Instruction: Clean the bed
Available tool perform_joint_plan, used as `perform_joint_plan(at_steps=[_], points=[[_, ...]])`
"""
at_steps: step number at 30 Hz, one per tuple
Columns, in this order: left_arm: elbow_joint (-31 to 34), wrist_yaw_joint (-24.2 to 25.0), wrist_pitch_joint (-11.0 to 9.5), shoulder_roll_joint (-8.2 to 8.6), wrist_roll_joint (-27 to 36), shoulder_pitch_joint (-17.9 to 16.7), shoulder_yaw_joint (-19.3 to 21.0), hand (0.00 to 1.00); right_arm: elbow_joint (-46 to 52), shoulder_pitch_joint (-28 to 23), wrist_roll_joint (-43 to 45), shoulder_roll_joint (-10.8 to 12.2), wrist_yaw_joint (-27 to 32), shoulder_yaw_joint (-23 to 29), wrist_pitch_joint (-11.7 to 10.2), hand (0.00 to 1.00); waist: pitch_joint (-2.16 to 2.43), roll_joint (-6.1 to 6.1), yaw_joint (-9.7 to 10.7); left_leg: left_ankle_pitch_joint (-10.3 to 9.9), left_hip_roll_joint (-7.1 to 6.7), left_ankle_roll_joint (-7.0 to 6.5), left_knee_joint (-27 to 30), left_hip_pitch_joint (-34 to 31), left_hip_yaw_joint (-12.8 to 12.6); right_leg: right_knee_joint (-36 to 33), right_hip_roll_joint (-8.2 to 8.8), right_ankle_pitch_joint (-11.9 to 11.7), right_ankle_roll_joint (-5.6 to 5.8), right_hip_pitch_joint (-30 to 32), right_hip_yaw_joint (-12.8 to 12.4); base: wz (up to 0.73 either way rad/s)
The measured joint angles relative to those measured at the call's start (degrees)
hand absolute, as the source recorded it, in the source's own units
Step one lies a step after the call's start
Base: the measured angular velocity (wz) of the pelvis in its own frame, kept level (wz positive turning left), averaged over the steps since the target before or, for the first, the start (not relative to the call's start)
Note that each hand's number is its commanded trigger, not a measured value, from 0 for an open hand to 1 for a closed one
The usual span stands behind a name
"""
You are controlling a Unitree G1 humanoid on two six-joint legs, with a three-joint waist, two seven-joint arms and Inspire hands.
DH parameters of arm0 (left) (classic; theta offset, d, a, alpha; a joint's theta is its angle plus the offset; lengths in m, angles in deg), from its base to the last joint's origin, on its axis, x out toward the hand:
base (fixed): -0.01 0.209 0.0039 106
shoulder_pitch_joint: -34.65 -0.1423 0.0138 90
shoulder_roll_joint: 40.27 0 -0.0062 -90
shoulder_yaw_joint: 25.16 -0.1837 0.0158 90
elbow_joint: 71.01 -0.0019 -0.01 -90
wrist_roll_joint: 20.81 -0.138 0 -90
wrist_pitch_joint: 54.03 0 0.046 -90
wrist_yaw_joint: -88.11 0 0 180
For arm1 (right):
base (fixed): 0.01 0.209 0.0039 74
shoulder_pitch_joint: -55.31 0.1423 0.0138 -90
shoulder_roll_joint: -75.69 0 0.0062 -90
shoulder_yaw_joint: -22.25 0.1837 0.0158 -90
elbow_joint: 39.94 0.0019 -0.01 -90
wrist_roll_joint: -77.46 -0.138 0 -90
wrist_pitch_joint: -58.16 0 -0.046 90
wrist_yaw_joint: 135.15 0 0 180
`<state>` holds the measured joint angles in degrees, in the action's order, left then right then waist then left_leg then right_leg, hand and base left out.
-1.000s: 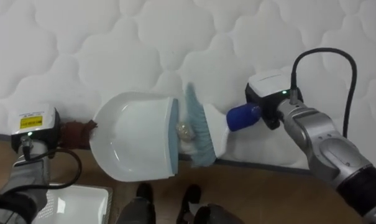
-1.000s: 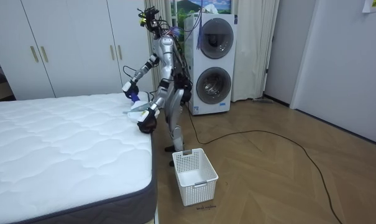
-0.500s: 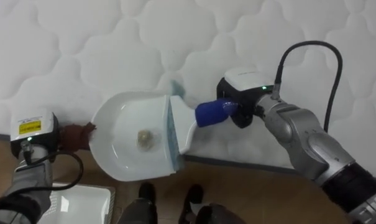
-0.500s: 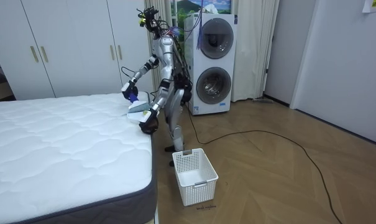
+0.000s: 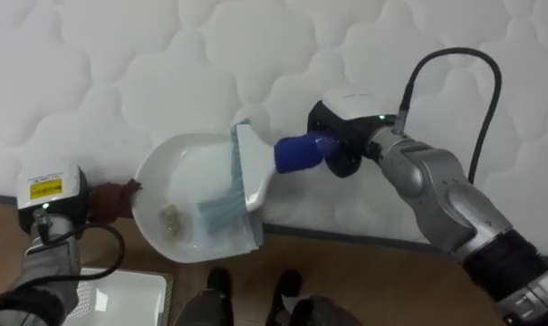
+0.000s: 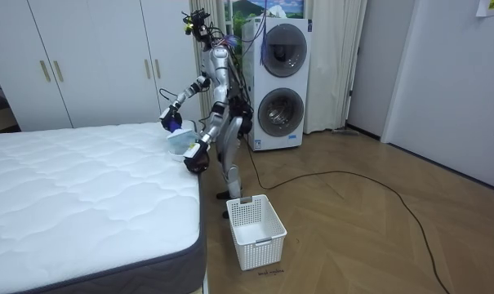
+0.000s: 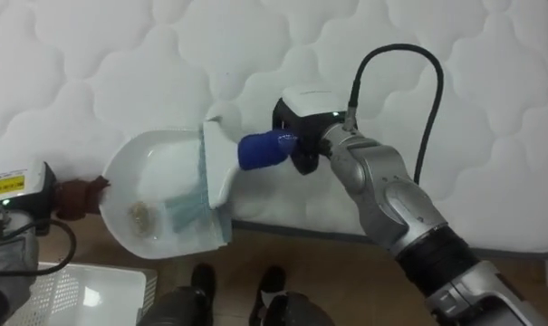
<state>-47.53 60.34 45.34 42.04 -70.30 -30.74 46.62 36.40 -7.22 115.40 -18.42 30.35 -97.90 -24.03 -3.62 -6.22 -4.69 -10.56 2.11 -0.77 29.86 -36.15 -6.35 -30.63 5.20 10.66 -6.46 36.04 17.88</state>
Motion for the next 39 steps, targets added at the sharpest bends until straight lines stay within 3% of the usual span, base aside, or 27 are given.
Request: perform_joint_plan(at_steps=[3,8,13,19,23,24,25,26,29,31,32,34,36,39], points=[[0.0,-0.7,-0.3,0.62,0.5,0.0,-0.1,1.0,-0.1,0.0,-3.1,0.6,0.4,-0.5,-3.0,1.0,-0.02,0.03,0.3,0.2,-0.45,-0.1,0.0,0.0,0.4,-0.4,0.79,0.5,0.01,-0.1,0.8,0.13],[-0.2,-1.1,-2.4,0.65,1.9,-0.6,0.0,1.0,-1.8,-1.0,-8.7,0.1,5.6,-0.2,-5.6,1.0,-0.08,-0.07,1.2,0.3,-0.82,-0.36,0.0,1.1,0.6,-1.1,1.77,1.1,0.63,-1.3,1.1,0.12],[-0.1,-3.1,-4.2,0.5,2.0,-1.5,0.4,1.0,-7.1,-2.3,-10.0,-0.9,11.9,3.6,-8.6,1.0,-0.12,-0.17,2.2,-0.2,-0.98,-1.1,0.5,2.1,0.6,-1.1,1.83,1.2,1.27,-2.3,0.5,0.0],[0.1,-5.6,-6.0,0.28,3.3,-3.9,4.3,1.0,-12.4,-7.4,-11.2,-3.8,17.8,13.1,-9.2,1.0,-0.11,-0.32,3.8,-0.6,-0.87,-1.63,-0.7,6.1,-0.6,0.0,1.63,0.9,1.86,-6.0,-0.2,-0.09],[5.8,-7.0,-6.2,0.34,3.7,-9.4,9.8,1.0,-11.7,-12.5,-15.0,-6.0,22.2,22.4,-9.1,1.0,0.21,-0.4,4.5,-0.8,-0.67,-1.65,-3.4,10.9,-1.1,3.7,0.64,0.3,2.5,-10.7,-0.7,-0.11],[8.8,-7.4,-6.3,0.45,3.7,-12.3,10.9,1.0,-10.2,-15.3,-15.8,-6.0,23.0,24.7,-9.0,0.68,0.71,-0.38,4.6,-0.8,-0.57,-1.55,-4.4,12.6,-1.0,5.2,0.19,0.1,2.75,-12.7,-0.7,-0.06],[10.4,-7.6,-6.3,0.44,3.7,-13.8,11.3,1.0,-9.6,-16.5,-16.1,-6.0,23.3,25.5,-9.0,0.26,0.97,-0.32,4.6,-0.9,-0.44,-1.42,-4.7,13.5,-1.0,6.1,-0.14,-0.1,2.85,-13.8,-0.7,-0.05],[12.7,-7.7,-6.2,0.47,3.6,-16.3,11.9,1.0,-9.1,-18.5,-17.0,-6.0,23.5,26.8,-8.9,0.0,1.74,-0.28,4.5,-1.1,-0.24,-1.31,-5.5,15.3,-1.0,7.4,-0.62,-0.4,3.0,-16.0,-0.5,-0.04],[17.7,-7.7,-6.2,0.78,2.5,-21.1,14.2,1.0,-6.4,-21.2,-17.9,-6.0,24.1,29.4,-8.3,0.0,2.1,0.13,4.1,-1.2,-0.41,-1.26,-7.2,20.0,-1.1,9.0,-0.79,-0.4,3.37,-20.5,-0.8,-0.05],[20.9,-7.7,-6.2,1.07,2.7,-23.8,15.3,1.0,-4.0,-22.4,-19.5,-5.9,26.0,29.7,-8.3,0.0,2.33,0.78,3.5,-1.5,-0.45,-1.19,-7.8,22.5,-1.1,9.3,-1.15,-0.2,3.68,-22.8,-2.3,-0.01],[23.3,-7.7,-6.3,1.49,2.7,-25.7,15.9,1.0,-2.6,-23.3,-20.6,-5.7,27.1,29.8,-8.3,0.0,2.74,1.6,3.5,-1.9,-0.44,-1.15,-8.4,24.0,-0.7,9.6,-1.55,0.0,4.01,-24.4,-3.6,0.26],[25.1,-7.6,-7.0,2.61,2.8,-27.5,16.3,1.0,-1.1,-24.6,-23.5,-5.7,28.0,30.3,-8.4,0.0,3.16,3.19,3.7,-2.2,-0.93,-1.15,-9.0,25.8,1.3,10.6,-1.62,0.3,4.51,-27.6,-3.5,0.52],[26.5,-6.9,-7.6,3.96,2.9,-29.4,16.3,1.0,-0.3,-26.7,-27.5,-5.5,28.7,31.3,-8.3,0.0,4.19,4.46,4.3,-2.1,-2.34,-1.22,-10.7,29.1,4.8,12.2,-1.75,1.2,5.54,-32.2,-4.6,0.8],[30.9,-5.7,-7.6,4.35,5.3,-31.7,16.5,1.0,2.9,-29.0,-30.8,-5.3,30.2,32.4,-8.3,0.0,4.25,4.58,4.2,-1.0,-3.91,-1.26,-12.0,30.8,8.4,13.2,-1.88,2.3,5.75,-35.2,-5.6,0.78]])
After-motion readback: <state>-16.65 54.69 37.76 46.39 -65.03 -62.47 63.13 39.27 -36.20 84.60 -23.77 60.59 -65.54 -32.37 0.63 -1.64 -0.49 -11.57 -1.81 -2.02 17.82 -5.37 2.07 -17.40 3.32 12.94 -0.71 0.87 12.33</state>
